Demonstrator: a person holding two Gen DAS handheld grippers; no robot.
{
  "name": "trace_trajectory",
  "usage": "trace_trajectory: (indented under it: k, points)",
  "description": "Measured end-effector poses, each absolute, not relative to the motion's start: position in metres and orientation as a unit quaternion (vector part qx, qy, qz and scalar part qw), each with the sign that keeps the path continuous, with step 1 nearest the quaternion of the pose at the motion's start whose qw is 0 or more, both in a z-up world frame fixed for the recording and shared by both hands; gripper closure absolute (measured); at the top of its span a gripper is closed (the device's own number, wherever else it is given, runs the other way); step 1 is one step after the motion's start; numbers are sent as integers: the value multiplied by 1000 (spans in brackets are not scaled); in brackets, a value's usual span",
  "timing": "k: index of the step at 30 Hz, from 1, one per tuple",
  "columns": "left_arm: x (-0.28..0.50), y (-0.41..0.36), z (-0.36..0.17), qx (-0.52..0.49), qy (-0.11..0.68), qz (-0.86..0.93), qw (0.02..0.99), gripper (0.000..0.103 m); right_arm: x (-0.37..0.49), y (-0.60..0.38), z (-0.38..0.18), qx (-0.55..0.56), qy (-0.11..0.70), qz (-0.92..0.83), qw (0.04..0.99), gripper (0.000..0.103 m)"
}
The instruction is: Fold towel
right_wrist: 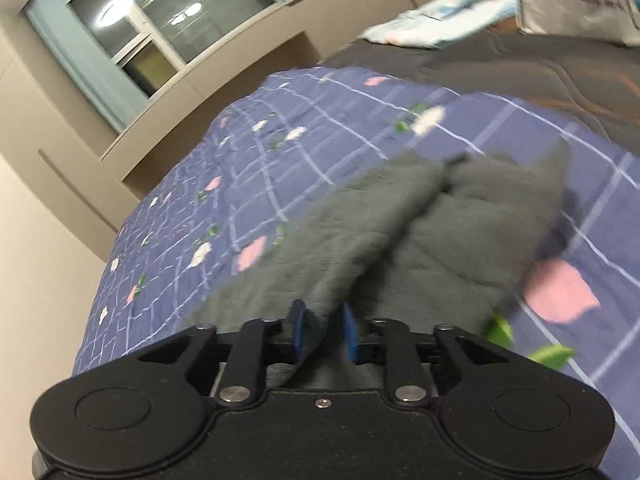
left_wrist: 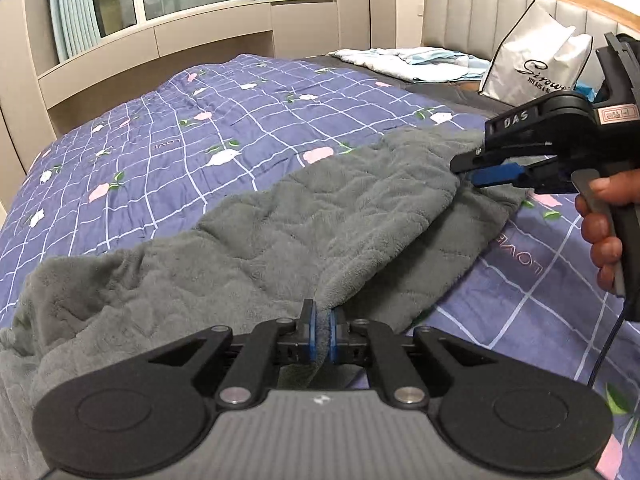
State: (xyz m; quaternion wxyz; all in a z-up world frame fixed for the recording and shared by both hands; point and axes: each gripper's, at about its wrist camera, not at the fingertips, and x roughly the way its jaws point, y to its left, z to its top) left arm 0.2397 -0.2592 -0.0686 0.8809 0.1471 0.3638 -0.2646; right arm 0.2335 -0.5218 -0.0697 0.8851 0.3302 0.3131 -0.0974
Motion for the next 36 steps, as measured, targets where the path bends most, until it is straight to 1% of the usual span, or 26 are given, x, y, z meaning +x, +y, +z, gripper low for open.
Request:
trace_trajectory:
  k: [1, 2, 3, 4, 7, 9, 10, 11, 12, 13, 14, 19, 21, 24, 28, 31, 34, 35, 36]
  points:
    - [240, -258, -69, 147, 364, -264, 881, 97, 231, -528, -71, 338, 305, -100, 884, 64]
    - [240, -259, -69, 147, 365, -264, 881, 97, 231, -533, -70, 346, 298, -103, 884, 55]
    - [240, -258, -69, 147, 366, -264, 880, 97, 231, -540, -70, 355, 290, -102, 883, 51]
    - [240, -257, -69, 148, 366, -264, 880, 97, 236, -547, -70, 363, 286, -99, 881, 43]
    - [240, -259, -68, 150, 368, -263, 879, 97, 257, -564, -71, 371, 301, -105, 872, 42]
    - [239, -260, -68, 152, 368, -262, 879, 97, 270, -573, -72, 370, 311, -117, 868, 43]
    - [239, -260, -67, 152, 368, -262, 879, 97, 274, -577, -72, 372, 311, -122, 866, 49]
    - [239, -260, -66, 152, 368, -262, 879, 97, 279, -580, -72, 372, 311, -128, 865, 60]
    - [240, -259, -65, 152, 367, -262, 879, 97, 281, -582, -70, 369, 310, -136, 866, 69]
    - [239, -259, -63, 152, 365, -262, 880, 97, 283, -583, -64, 360, 306, -141, 870, 91]
    - [239, -259, -61, 151, 363, -262, 882, 97, 283, -582, -58, 349, 302, -134, 877, 93]
    - [235, -258, -50, 145, 354, -266, 885, 97, 258, -563, -16, 252, 254, -104, 928, 95]
    - [233, -258, -50, 145, 355, -275, 882, 97, 239, -563, -10, 234, 238, -111, 936, 95]
    - [230, -264, -58, 160, 364, -284, 872, 97, 220, -569, -20, 228, 246, -131, 933, 95]
    - [230, -269, -75, 173, 384, -284, 861, 97, 206, -579, -59, 238, 290, -159, 913, 96]
    - [229, -270, -77, 175, 387, -284, 860, 96, 203, -579, -77, 250, 302, -165, 905, 95]
    - [231, -266, -73, 163, 394, -291, 856, 93, 207, -576, -80, 245, 302, -170, 905, 92]
    - [233, -264, -71, 154, 399, -291, 856, 84, 208, -574, -79, 240, 303, -175, 906, 86]
    - [234, -262, -68, 142, 404, -294, 855, 63, 208, -574, -78, 232, 305, -181, 906, 80]
